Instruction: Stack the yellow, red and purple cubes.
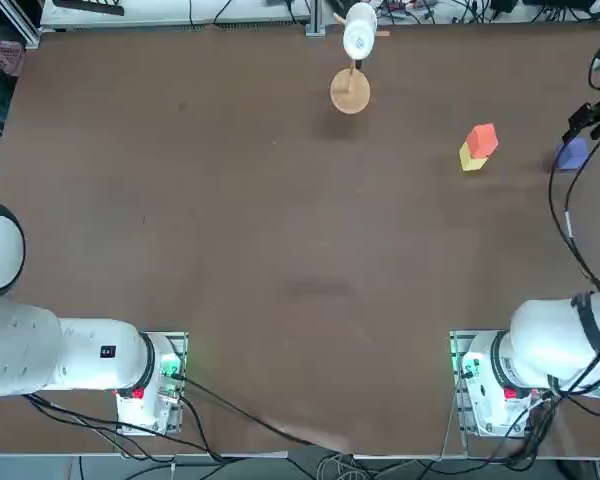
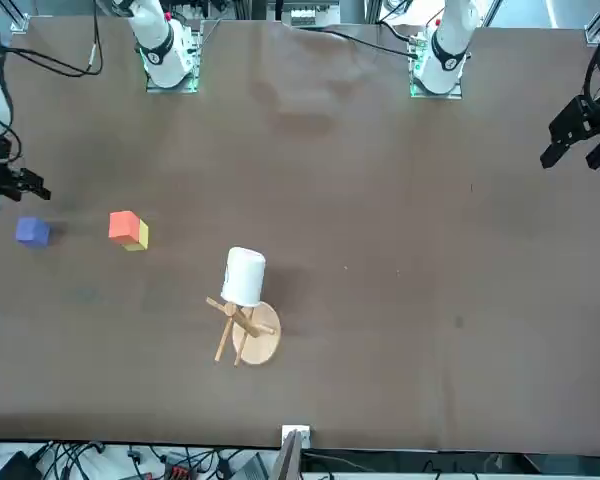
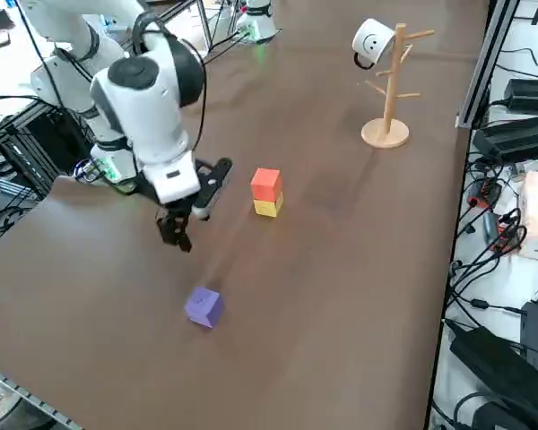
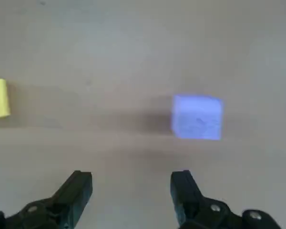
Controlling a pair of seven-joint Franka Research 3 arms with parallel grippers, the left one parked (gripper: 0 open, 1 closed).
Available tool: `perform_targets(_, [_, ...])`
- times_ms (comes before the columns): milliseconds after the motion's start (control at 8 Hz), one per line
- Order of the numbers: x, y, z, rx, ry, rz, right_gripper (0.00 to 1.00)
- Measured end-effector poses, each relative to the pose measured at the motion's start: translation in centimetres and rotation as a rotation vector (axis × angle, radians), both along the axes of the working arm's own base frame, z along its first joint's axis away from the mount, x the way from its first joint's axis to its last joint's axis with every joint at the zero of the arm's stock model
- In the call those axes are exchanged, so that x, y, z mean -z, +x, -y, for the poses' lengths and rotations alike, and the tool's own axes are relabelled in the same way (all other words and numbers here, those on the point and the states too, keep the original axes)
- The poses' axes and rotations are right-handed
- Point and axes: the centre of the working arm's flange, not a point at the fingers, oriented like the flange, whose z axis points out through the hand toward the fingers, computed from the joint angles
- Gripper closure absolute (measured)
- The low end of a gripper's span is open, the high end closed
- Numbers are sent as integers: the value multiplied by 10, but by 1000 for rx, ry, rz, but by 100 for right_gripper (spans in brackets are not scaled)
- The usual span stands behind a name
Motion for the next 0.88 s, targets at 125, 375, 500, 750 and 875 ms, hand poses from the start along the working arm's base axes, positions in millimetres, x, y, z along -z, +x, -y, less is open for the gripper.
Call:
perform_targets(125, [12, -4, 24, -5, -14, 8, 0])
perform_targets(375, [32, 2, 54, -43, -37, 12, 0])
perform_targets(500, [38, 14, 63, -72, -47, 12, 0])
perform_targets(750, [54, 38, 71, -108, -51, 14, 0])
perform_targets(875, [63, 46, 72, -112, -38, 20, 0])
